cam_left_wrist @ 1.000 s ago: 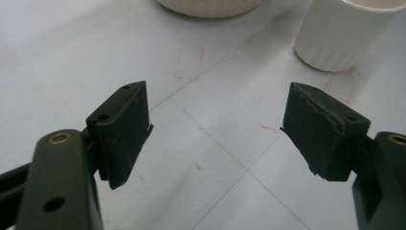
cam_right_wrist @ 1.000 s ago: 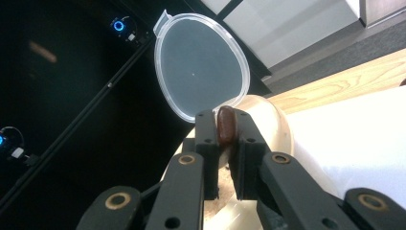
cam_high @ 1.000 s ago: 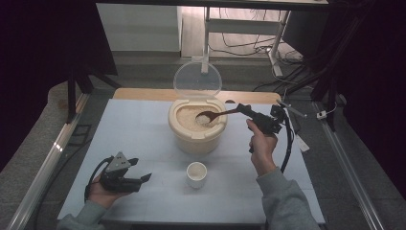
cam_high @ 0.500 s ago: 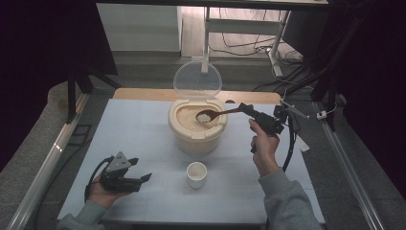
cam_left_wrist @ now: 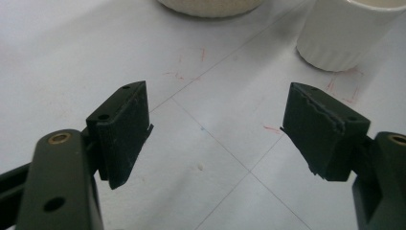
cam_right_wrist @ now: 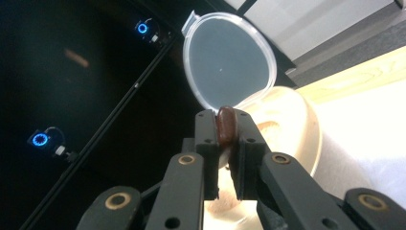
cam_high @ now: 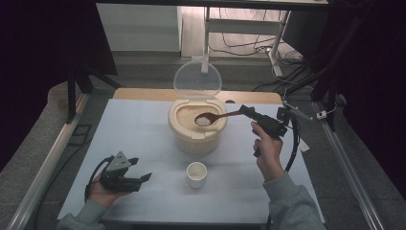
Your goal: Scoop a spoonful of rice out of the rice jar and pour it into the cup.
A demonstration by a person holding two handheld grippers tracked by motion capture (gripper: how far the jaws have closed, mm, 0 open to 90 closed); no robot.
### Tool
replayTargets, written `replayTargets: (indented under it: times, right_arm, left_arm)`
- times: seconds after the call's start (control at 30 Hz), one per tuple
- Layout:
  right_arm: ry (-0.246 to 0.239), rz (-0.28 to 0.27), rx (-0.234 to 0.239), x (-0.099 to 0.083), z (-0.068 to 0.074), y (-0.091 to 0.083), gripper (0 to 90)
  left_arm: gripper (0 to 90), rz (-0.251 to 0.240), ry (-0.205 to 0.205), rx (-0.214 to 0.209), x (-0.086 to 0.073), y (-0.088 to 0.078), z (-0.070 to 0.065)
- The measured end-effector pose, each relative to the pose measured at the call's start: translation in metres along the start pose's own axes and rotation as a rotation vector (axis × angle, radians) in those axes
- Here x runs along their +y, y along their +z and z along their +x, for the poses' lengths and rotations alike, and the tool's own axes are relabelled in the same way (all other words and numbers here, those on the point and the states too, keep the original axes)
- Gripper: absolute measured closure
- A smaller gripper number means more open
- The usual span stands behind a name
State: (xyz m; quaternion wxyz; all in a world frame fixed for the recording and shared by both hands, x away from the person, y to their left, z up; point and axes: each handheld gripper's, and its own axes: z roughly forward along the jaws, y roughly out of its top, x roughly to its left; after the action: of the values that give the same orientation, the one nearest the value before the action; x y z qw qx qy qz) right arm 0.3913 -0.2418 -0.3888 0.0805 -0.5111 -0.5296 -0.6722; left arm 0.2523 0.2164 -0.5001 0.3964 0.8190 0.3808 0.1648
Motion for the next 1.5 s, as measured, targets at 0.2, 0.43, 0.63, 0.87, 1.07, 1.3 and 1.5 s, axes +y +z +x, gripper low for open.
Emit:
replayTargets:
  times: [0.2,0.43,0.63,0.87,1.07,1.3,1.5]
  right_arm:
    - [0.041,0.04,0.036,-0.009,0.0,-0.01,82.5]
    - [0.049,0.085,0.051,-0.023,-0.002,-0.022,82.5]
    - [0.033,0.136,0.04,-0.034,-0.003,-0.028,82.5]
    - [0.032,0.19,0.023,-0.046,-0.009,-0.031,82.5]
    - [-0.025,0.236,-0.02,-0.053,-0.011,-0.03,82.5]
    - [-0.121,0.284,-0.062,-0.058,-0.004,-0.019,82.5]
    - [-0.21,0.319,-0.084,-0.063,0.007,-0.011,82.5]
  left_arm:
    - [24.0,0.0,-0.002,0.005,0.0,0.001,0.002]
    - [23.8,0.005,-0.007,0.012,0.0,0.002,0.004]
    - [23.3,0.008,-0.008,0.016,0.0,0.003,0.004]
    - [23.3,0.011,-0.007,0.018,-0.001,0.004,0.005]
    - [23.2,0.013,-0.008,0.019,-0.001,0.004,0.005]
    - [23.1,0.016,-0.003,0.02,-0.001,0.005,0.004]
    - [23.1,0.017,-0.002,0.02,-0.001,0.005,0.005]
